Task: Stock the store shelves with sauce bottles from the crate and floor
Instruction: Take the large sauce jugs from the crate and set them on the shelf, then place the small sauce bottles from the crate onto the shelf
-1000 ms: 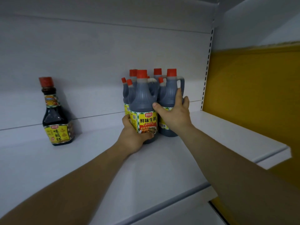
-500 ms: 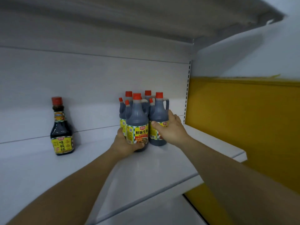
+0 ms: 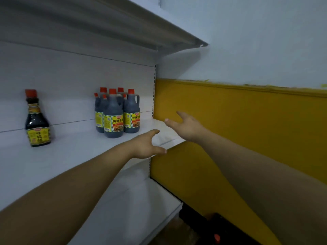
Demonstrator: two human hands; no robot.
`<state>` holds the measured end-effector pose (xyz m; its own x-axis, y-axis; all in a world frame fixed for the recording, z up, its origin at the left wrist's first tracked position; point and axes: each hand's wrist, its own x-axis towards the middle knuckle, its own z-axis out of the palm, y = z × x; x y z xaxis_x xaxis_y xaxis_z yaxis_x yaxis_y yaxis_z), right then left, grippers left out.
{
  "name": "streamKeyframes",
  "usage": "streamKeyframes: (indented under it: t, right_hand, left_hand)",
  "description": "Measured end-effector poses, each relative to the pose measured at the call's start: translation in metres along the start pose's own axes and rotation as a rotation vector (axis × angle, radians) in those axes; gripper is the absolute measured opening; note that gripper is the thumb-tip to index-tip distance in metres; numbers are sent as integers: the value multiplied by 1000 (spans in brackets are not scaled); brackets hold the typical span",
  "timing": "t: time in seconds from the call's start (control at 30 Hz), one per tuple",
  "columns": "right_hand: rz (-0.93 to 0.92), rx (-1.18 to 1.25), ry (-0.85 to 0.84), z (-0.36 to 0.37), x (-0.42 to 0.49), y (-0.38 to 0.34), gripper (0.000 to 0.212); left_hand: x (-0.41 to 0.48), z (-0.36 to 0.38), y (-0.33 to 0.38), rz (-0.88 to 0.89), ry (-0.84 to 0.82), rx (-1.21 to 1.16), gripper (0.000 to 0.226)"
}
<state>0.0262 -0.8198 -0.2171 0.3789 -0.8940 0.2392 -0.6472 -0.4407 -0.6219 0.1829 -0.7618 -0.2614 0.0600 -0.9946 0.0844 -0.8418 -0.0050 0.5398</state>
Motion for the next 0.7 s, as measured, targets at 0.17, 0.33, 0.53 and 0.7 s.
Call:
streamKeyframes:
  t: [0.17, 0.33, 0.53, 0.7]
  right_hand:
    - [87, -68, 48, -34, -66, 31, 86]
    - [236, -143, 109, -48, -115, 68, 84]
    - [452, -131, 81, -40, -165, 129, 85]
    - [606, -121, 67, -27, -202, 197, 86]
  left_hand:
    - [-24, 45, 46, 127, -181, -18, 85]
    - [-40, 88, 66, 175, -313, -19, 91]
    - [-47, 144, 76, 204, -487, -48, 87]
    - [-37, 216, 81, 169, -695, -36, 90]
